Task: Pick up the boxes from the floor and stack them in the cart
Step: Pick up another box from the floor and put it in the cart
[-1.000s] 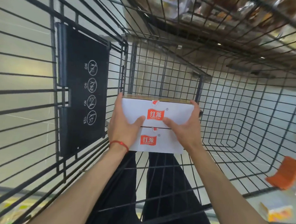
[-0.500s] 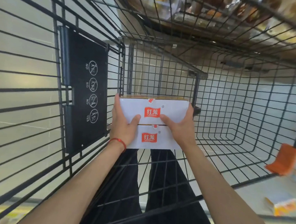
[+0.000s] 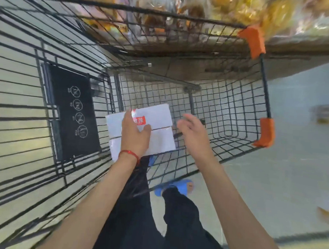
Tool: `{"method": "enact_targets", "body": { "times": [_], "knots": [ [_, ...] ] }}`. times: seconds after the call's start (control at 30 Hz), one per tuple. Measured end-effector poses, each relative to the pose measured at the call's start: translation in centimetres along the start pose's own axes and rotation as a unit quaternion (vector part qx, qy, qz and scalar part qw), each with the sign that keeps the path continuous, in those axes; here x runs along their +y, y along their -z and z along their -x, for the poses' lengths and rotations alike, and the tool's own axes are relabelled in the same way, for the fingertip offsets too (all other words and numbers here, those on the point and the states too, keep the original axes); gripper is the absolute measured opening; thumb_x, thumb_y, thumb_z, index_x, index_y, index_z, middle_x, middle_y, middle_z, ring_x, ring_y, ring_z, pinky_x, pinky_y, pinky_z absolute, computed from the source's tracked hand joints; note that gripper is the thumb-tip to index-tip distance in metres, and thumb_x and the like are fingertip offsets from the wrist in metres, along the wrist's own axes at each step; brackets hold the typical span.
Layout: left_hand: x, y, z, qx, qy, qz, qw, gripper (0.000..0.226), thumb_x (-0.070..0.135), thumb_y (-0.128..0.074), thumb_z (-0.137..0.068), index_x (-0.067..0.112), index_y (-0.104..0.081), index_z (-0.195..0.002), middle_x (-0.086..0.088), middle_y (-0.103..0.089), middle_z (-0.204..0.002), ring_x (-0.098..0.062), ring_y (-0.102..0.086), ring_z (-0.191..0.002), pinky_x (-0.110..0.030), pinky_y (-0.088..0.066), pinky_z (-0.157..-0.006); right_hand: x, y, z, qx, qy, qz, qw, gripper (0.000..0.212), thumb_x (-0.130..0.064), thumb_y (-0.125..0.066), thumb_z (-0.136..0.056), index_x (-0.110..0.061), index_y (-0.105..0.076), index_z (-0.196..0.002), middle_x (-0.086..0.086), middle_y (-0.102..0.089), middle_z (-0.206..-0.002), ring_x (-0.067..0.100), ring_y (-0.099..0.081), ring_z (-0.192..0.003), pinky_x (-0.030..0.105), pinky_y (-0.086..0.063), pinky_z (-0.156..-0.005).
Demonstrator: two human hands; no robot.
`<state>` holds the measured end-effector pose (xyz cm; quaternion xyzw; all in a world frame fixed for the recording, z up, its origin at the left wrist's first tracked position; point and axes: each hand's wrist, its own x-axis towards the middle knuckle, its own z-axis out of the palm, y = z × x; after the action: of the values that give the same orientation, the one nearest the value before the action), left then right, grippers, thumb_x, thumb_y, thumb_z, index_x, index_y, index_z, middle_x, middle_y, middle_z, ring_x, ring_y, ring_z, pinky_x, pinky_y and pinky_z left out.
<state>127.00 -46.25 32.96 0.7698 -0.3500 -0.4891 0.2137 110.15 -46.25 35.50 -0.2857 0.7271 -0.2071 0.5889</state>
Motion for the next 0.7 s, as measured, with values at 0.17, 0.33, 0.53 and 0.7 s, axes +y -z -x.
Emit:
{"method": "enact_targets", "body": {
  "times": [0.17,0.33,0.53,0.7],
  "knots": [
    [4.6,-4.7,6.4,-0.054,-0.098,-0.023,0.993,0.071,0.015,-0.062,-0.094,0.018,-0.025,-0.154,-0.006,-0.042,-0.150,-0.023,-0.043,-0.138,-0.044,-0.036,-0.115,1.9,6.4,5.7,0.062,0.074,-0.115,0.989,0.020,-0.019,-0.065,-0.099,-0.028,-0.066,-0.116,-0.002,-0.075,-0.113,0.009,-0.070,-0.105,0.025,-0.050,-0.092],
    [8.2,-10.4,14.7,-0.105,-0.206,-0.066,0.971,0.064,0.011,-0.061,-0.095,0.017,-0.032,-0.152,-0.007,-0.047,-0.146,-0.018,-0.045,-0.135,-0.027,-0.038,-0.105,5.7,14.1,12.3,0.128,0.117,-0.243,0.954,0.018,-0.011,-0.064,-0.097,-0.028,-0.067,-0.102,0.008,-0.075,-0.113,0.020,-0.070,-0.102,0.029,-0.052,-0.093],
    [10.6,-19.0,23.9,-0.226,-0.256,-0.107,0.934,0.050,0.001,-0.061,-0.094,0.009,-0.046,-0.141,-0.009,-0.054,-0.129,-0.007,-0.057,-0.094,-0.014,-0.045,-0.085,12.6,24.0,18.7,0.216,0.122,-0.332,0.910,0.018,-0.008,-0.066,-0.096,-0.022,-0.066,-0.108,0.018,-0.073,-0.119,0.016,-0.066,-0.095,0.023,-0.050,-0.086],
    [12.2,-26.7,30.3,-0.301,-0.284,-0.130,0.901,0.045,0.000,-0.062,-0.092,0.009,-0.052,-0.135,-0.010,-0.056,-0.127,-0.018,-0.054,-0.100,-0.032,-0.046,-0.088,18.0,30.9,23.3,0.303,0.101,-0.389,0.864,0.019,-0.005,-0.063,-0.098,-0.021,-0.066,-0.107,0.020,-0.071,-0.120,0.007,-0.067,-0.080,0.018,-0.051,-0.079]
  ]
}}
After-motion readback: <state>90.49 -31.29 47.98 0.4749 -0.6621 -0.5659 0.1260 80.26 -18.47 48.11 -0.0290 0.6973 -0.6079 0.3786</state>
